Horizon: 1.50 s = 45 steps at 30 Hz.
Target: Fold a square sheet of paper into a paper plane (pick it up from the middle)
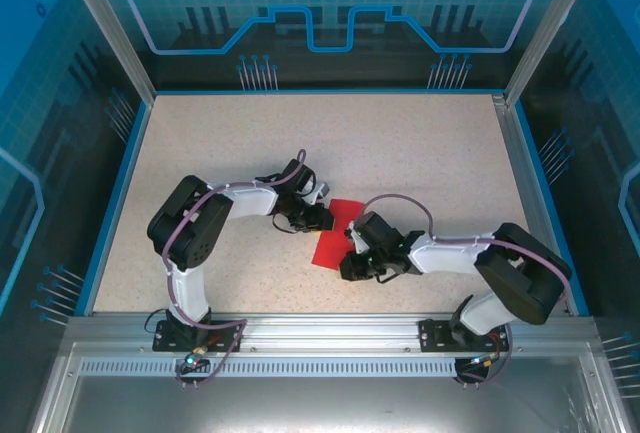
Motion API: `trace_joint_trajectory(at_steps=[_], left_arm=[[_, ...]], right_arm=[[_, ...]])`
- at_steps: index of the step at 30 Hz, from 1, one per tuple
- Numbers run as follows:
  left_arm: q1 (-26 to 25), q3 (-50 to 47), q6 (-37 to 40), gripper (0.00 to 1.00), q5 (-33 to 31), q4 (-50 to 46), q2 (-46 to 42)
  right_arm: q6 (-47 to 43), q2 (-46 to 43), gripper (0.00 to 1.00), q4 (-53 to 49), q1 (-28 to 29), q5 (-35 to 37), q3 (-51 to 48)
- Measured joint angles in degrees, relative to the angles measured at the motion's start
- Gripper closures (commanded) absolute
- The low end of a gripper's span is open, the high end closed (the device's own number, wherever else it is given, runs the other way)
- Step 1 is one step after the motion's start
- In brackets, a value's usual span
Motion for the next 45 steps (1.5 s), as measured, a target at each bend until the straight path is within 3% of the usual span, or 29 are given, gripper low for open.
trace_joint_trajectory(at_steps=[9, 15, 31, 45], left_arm=[[0.0, 0.1, 0.0, 0.74, 0.0, -0.1, 0.0], [0.0, 0.2, 0.2, 0.74, 0.0, -0.3, 0.0], [0.0, 0.0, 1.0, 0.74, 0.0, -0.2, -0.2], [0.0, 0.0, 1.3, 0.74, 0.0, -0.2, -0.2]], right_arm=[[0.2, -6.0, 0.91, -8.0, -0.8, 1.8, 1.1], [1.4, -8.7, 0.90, -3.7, -9.9, 1.6, 4.3], [1.7, 8.3, 0.91, 1.7, -15.7, 1.4, 11.4], [-1.0, 15.7, 0.91, 3.4, -19.3, 1.0, 15.8]])
